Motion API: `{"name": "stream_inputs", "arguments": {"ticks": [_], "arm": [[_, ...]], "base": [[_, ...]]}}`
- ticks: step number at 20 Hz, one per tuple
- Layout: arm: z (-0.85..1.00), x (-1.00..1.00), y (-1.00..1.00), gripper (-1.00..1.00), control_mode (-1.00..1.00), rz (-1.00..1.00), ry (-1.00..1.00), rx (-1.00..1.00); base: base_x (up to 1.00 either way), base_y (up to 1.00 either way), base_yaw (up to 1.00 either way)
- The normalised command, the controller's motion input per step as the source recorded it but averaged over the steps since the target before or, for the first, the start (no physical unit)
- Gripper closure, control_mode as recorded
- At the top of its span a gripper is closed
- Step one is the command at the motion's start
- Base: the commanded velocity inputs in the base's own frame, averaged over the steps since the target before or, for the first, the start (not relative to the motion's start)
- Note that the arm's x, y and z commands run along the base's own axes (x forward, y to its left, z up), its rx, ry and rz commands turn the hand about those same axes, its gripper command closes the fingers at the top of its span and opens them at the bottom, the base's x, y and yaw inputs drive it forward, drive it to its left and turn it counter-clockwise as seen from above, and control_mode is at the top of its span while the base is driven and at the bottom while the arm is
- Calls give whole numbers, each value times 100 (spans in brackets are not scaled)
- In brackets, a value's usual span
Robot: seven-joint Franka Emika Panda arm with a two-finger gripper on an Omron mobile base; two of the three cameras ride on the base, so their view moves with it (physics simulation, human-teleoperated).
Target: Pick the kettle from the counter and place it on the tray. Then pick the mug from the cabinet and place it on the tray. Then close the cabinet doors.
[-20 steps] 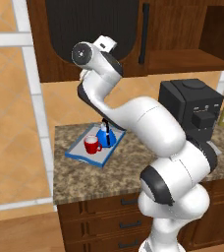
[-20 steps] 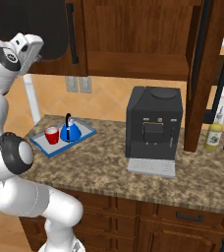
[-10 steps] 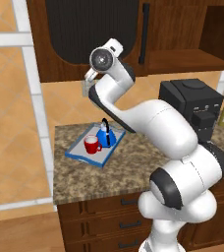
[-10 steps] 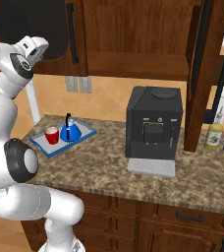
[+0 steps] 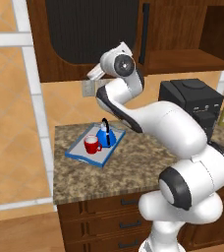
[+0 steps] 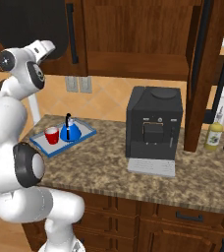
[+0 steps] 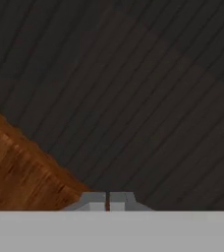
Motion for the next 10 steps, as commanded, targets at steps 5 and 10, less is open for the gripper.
{"name": "stream_inputs", "arguments": {"ticks": [5, 10], "arm": [[8, -19, -74, 100, -100, 7, -12, 7], [48, -91, -51, 100, -100, 4, -9, 1]], "base": [[0, 0, 0], [0, 0, 0]]}}
